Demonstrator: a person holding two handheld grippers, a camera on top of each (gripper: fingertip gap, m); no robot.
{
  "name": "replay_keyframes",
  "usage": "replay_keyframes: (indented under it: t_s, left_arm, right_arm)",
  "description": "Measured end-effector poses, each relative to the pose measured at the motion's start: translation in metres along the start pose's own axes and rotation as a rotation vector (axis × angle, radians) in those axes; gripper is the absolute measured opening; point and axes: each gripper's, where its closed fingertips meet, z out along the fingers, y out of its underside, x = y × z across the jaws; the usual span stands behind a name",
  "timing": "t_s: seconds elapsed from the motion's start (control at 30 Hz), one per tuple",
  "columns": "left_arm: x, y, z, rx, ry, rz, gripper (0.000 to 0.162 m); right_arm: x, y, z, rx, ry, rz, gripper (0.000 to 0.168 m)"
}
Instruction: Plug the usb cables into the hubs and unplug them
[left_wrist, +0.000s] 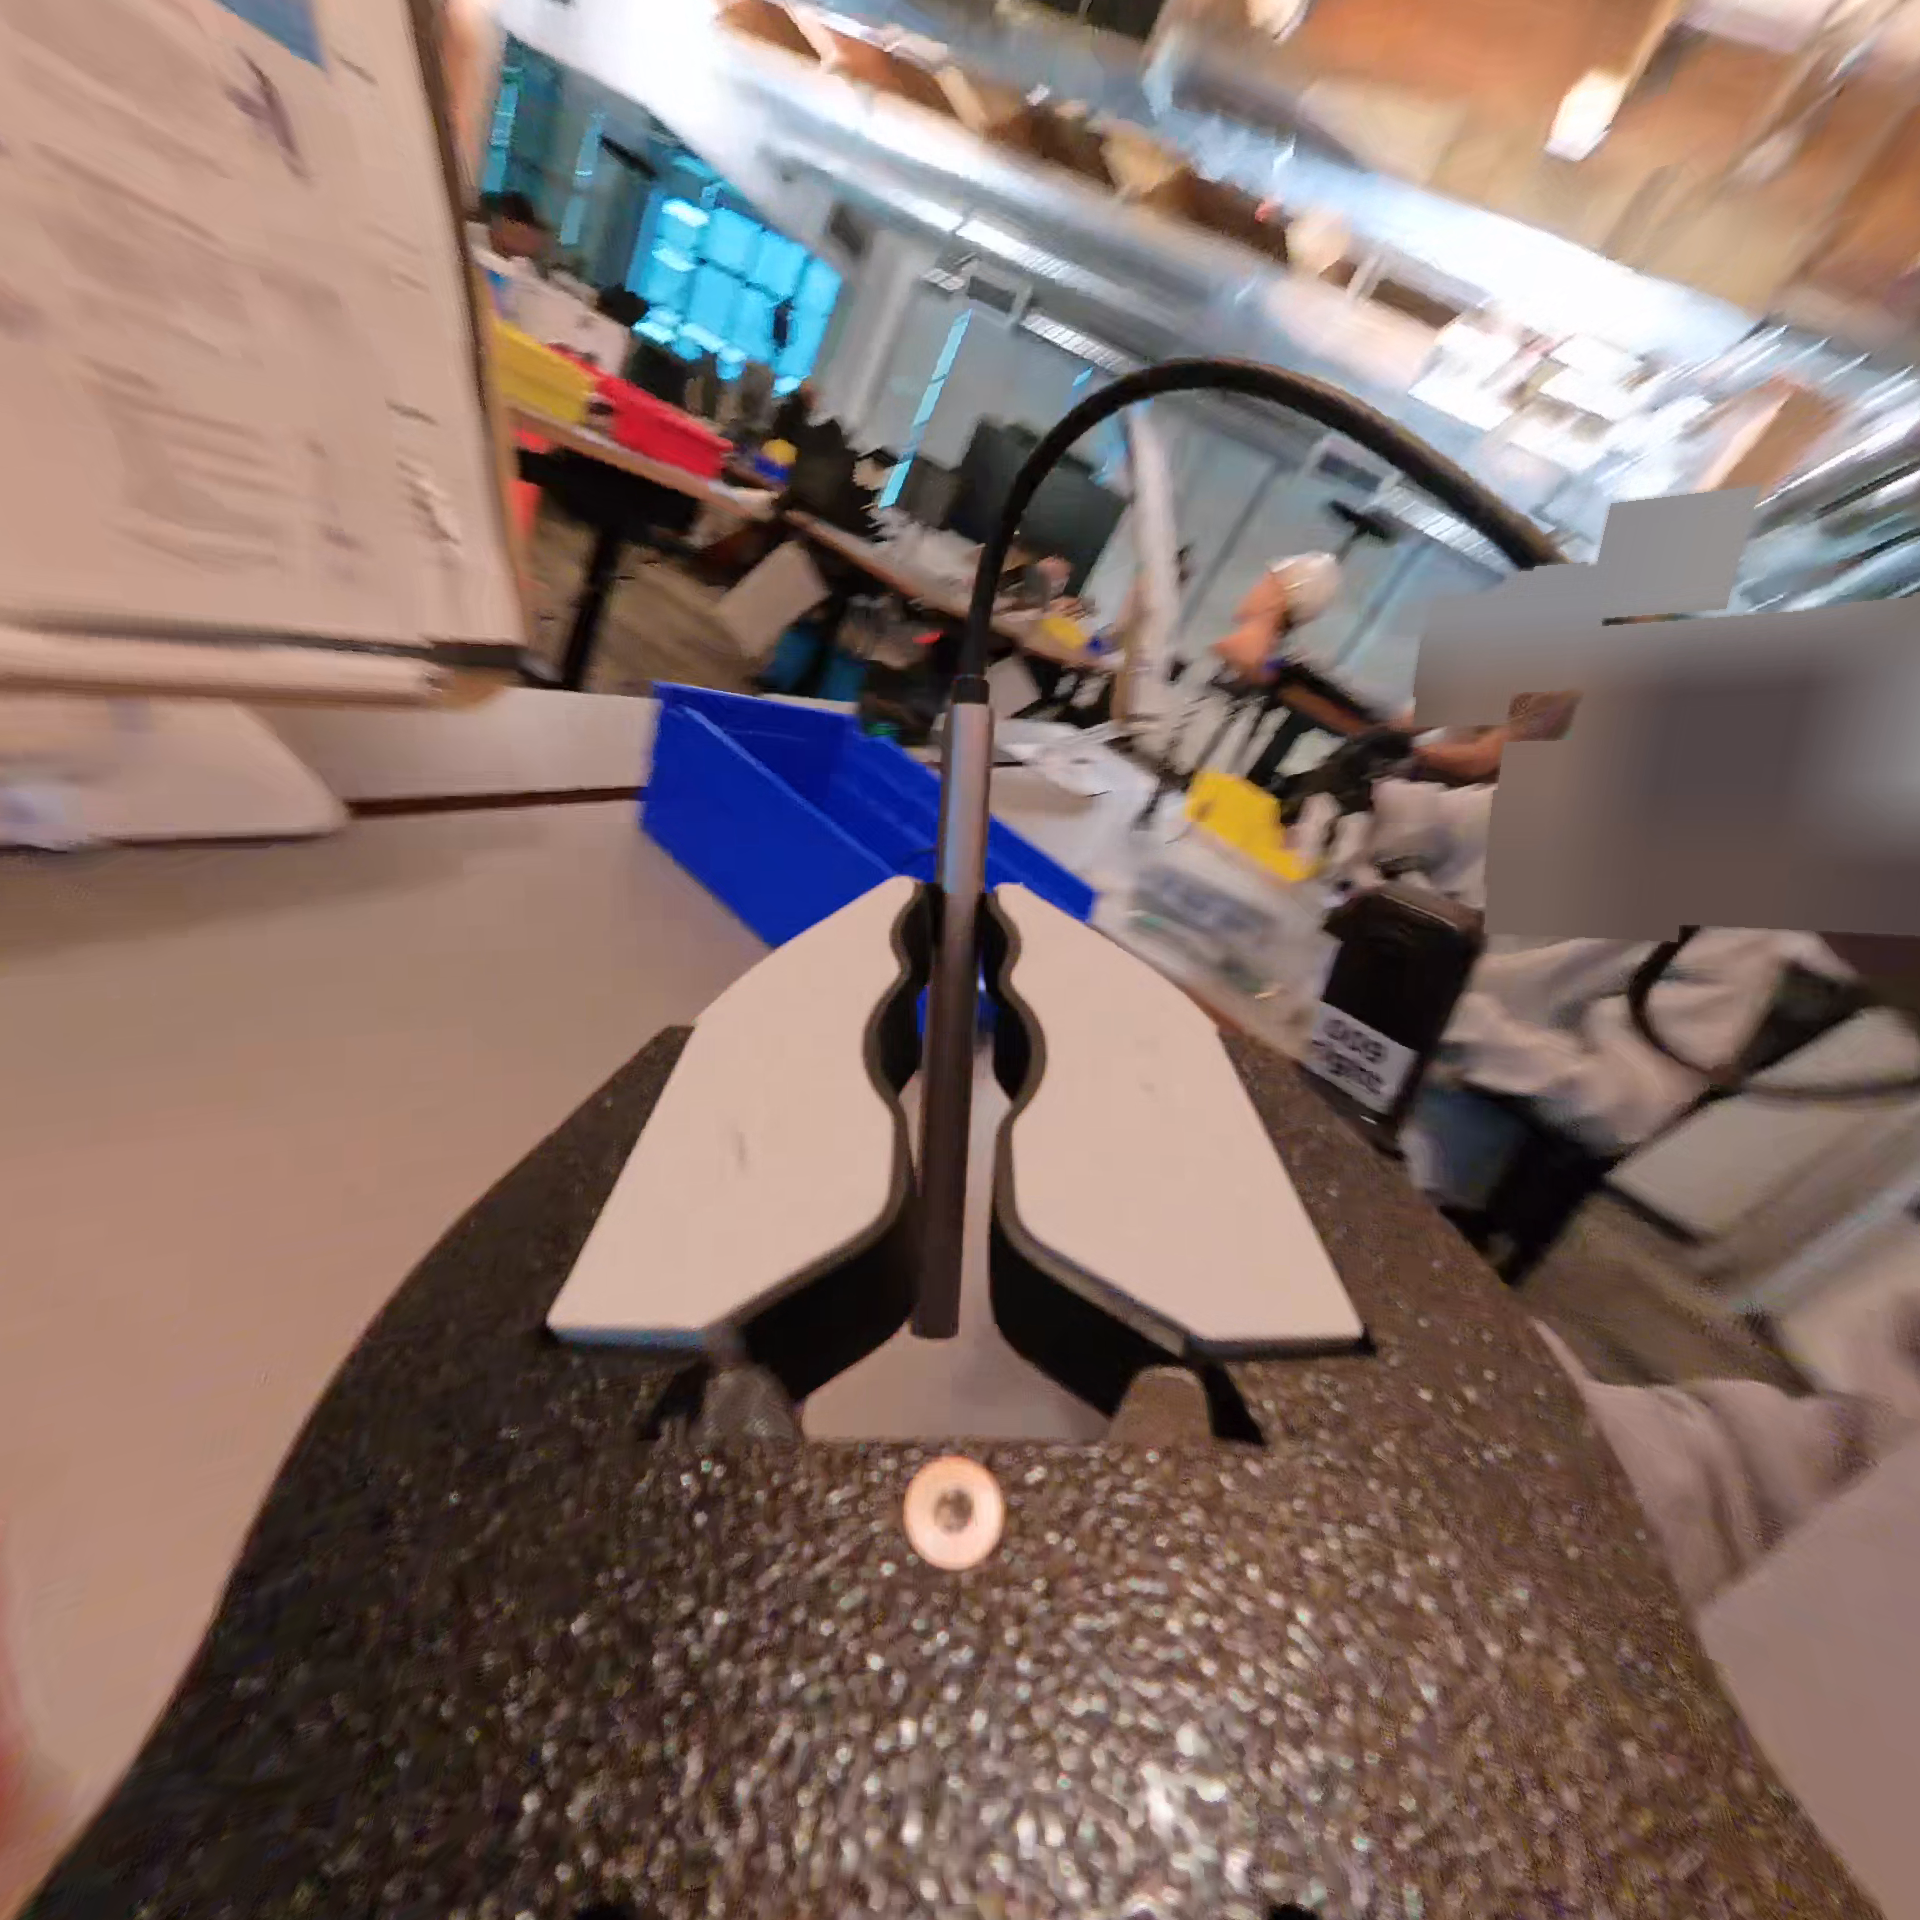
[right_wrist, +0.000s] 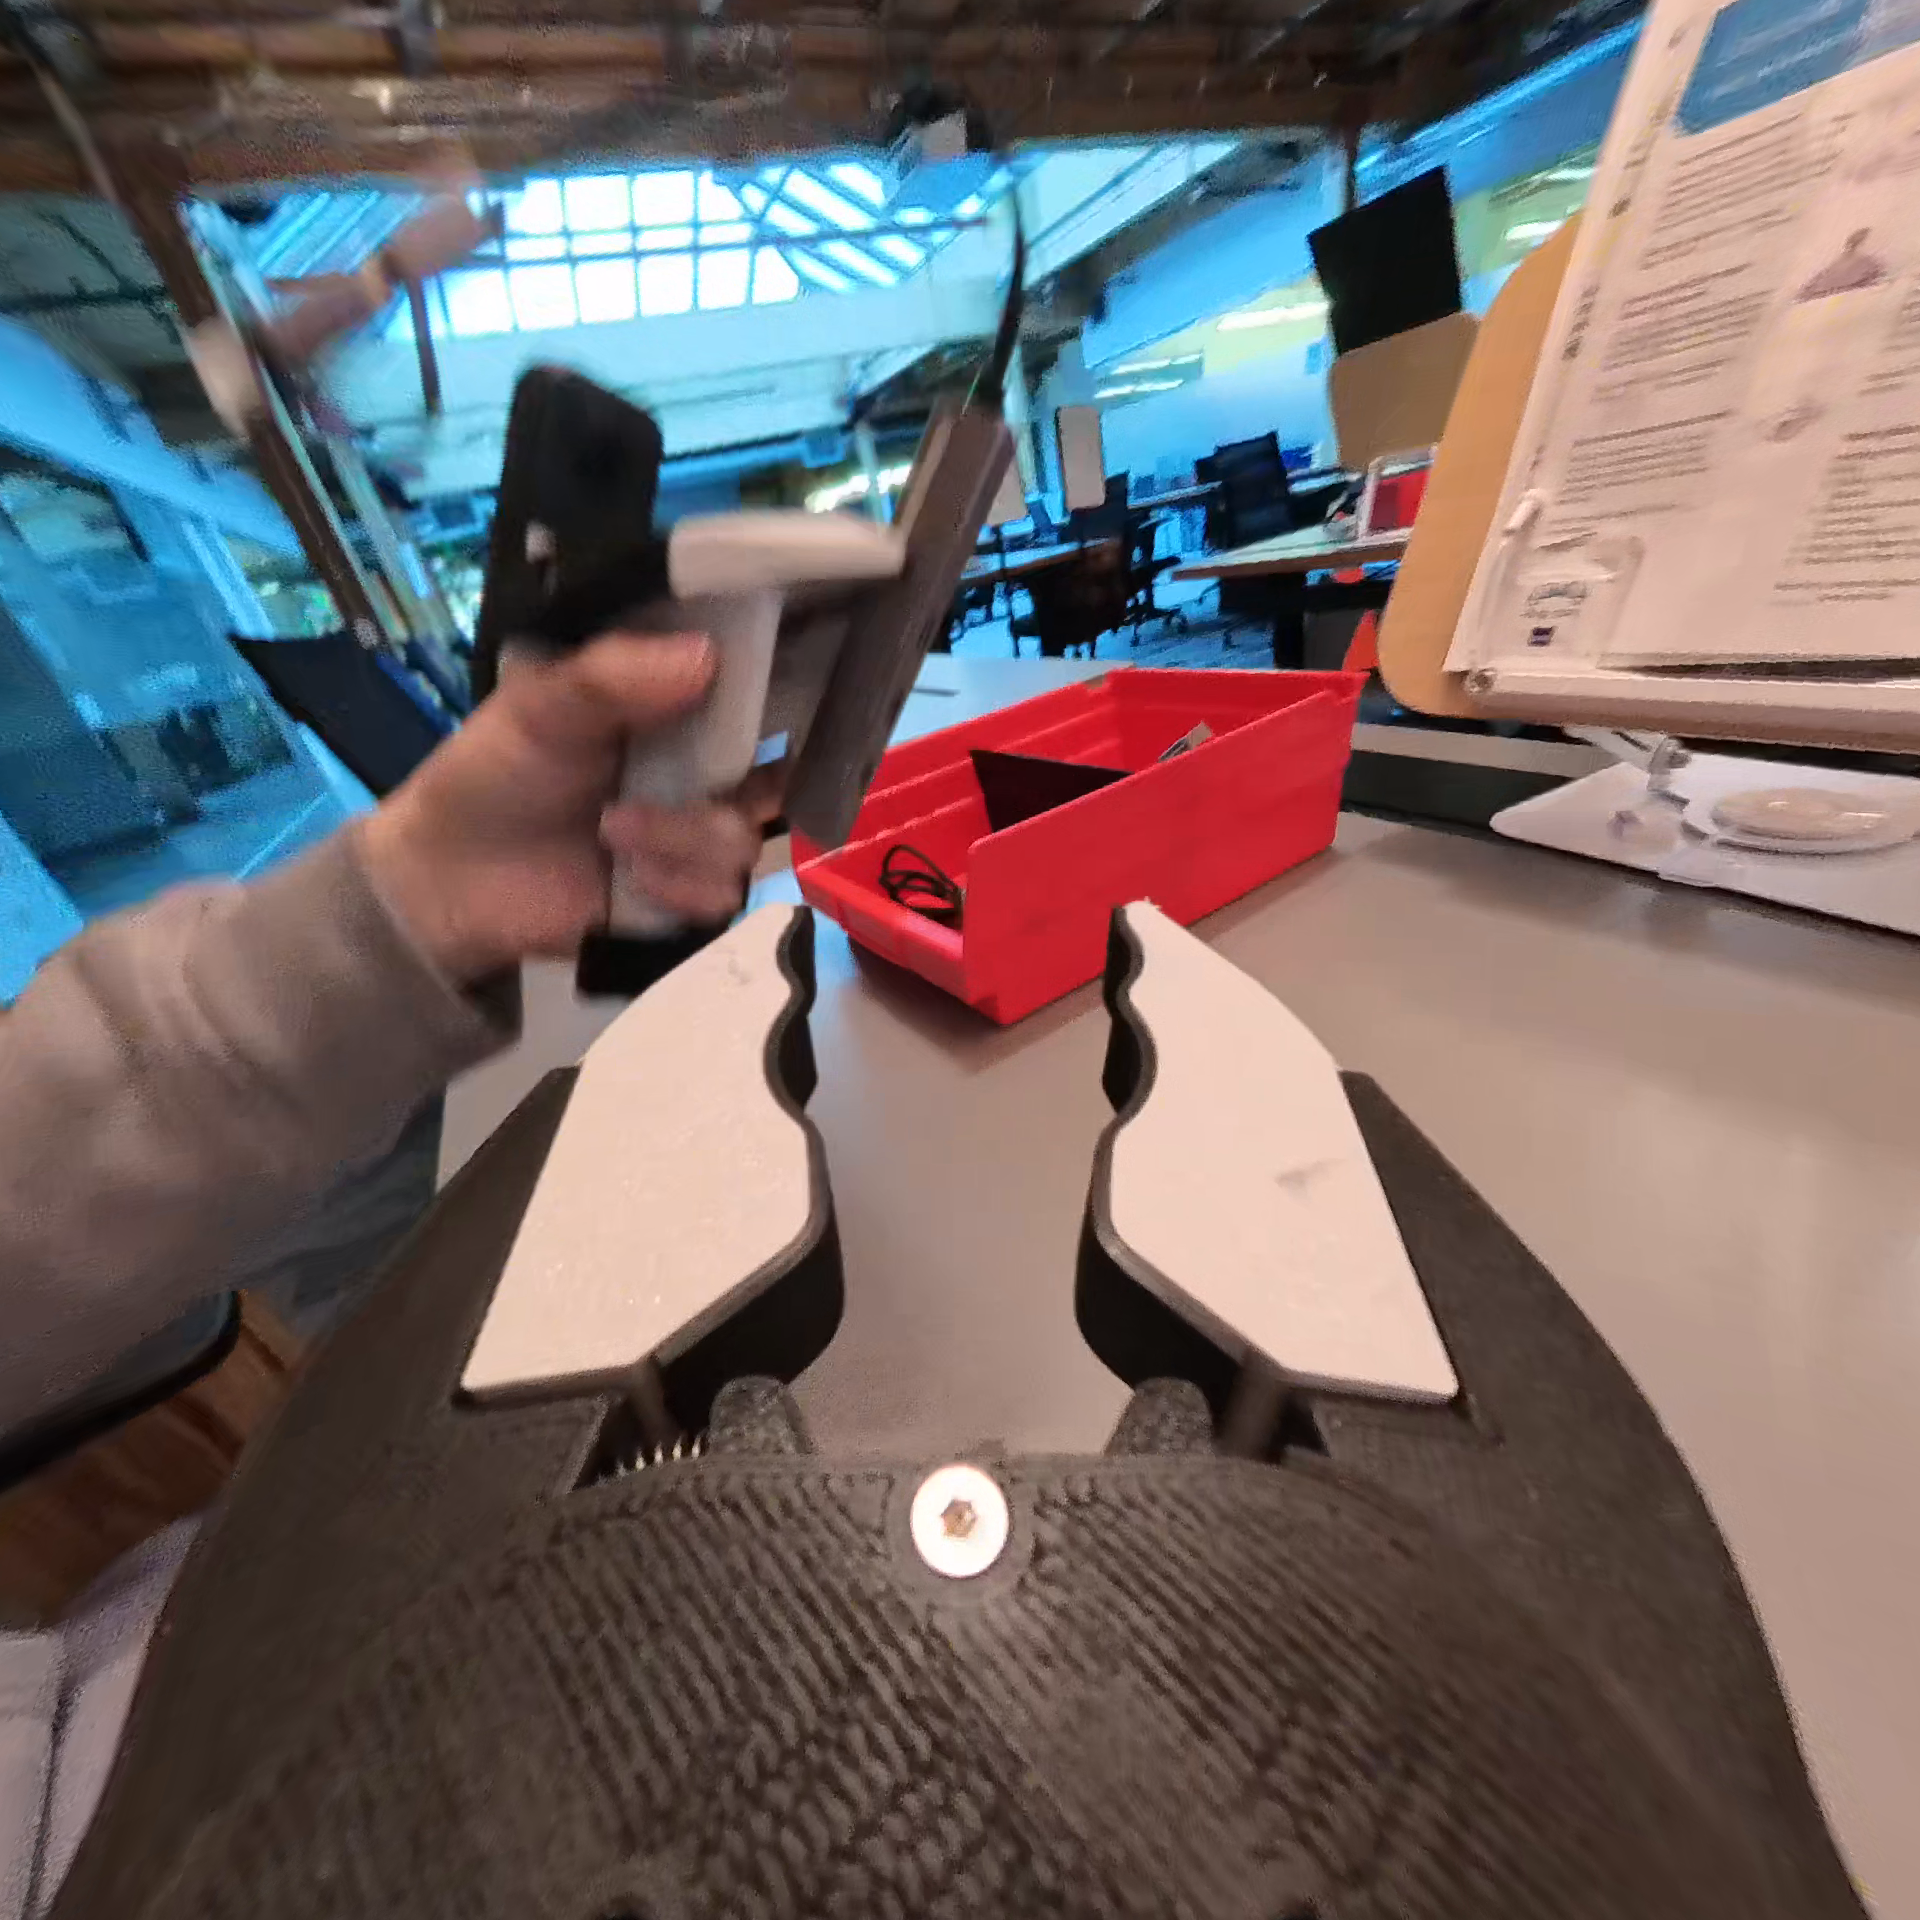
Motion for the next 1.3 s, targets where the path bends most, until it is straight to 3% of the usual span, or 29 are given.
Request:
replay_keyframes:
  t_s: [0.03,0.2,0.33,0.43,0.53,0.63,0.7,0.73,0.8,0.9,0.97,1.07,1.3]
  left_arm:
    - [0.006,0.015,0.002,0.009,0.057,-0.062,0.009]
    - [0.03,0.068,0.007,-0.031,0.294,-0.324,0.008]
    - [0.04,0.103,0.012,-0.259,0.339,-0.436,0.008]
    - [0.043,0.113,0.013,-0.355,0.347,-0.471,0.008]
    - [0.039,0.115,0.016,-0.38,0.328,-0.465,0.009]
    - [0.023,0.109,0.023,-0.302,0.222,-0.352,0.01]
    - [0.007,0.1,0.022,-0.219,0.111,-0.231,0.032]
    - [0.004,0.097,0.019,-0.179,0.08,-0.145,0.031]
    - [0.0,0.097,0.011,-0.127,-0.013,0.1,0.034]
    - [0.006,0.097,0.006,-0.06,-0.179,0.501,0.055]
    - [0.019,0.097,0.009,-0.017,-0.192,0.644,0.051]
    - [0.022,0.102,0.014,-0.016,-0.218,0.716,0.051]
    - [0.025,0.108,0.02,-0.047,-0.249,0.847,0.024]
  right_arm:
    - [0.003,-0.003,-0.002,0.016,0.012,0.025,0.052]
    - [-0.004,-0.005,-0.006,0.015,-0.101,0.129,0.041]
    - [-0.008,0.012,-0.005,-0.073,-0.188,0.235,0.045]
    - [-0.005,0.014,-0.006,-0.075,-0.206,0.313,0.014]
    - [-0.003,0.016,-0.007,-0.081,-0.234,0.37,0.012]
    - [0.012,0.011,-0.007,-0.006,-0.168,0.469,0.009]
    - [0.029,0.005,-0.012,0.076,-0.114,0.577,0.009]
    - [0.039,0.0,-0.017,0.133,-0.092,0.651,0.009]
    - [0.058,-0.006,-0.028,0.262,-0.064,0.831,0.009]
    - [0.071,-0.007,-0.035,0.388,-0.081,1.04,0.009]
    - [0.072,-0.002,-0.033,0.421,-0.088,1.12,0.009]
    - [0.067,0.0,-0.028,0.455,-0.124,1.207,0.009]
    - [0.054,0.002,-0.019,0.414,-0.147,1.176,0.009]
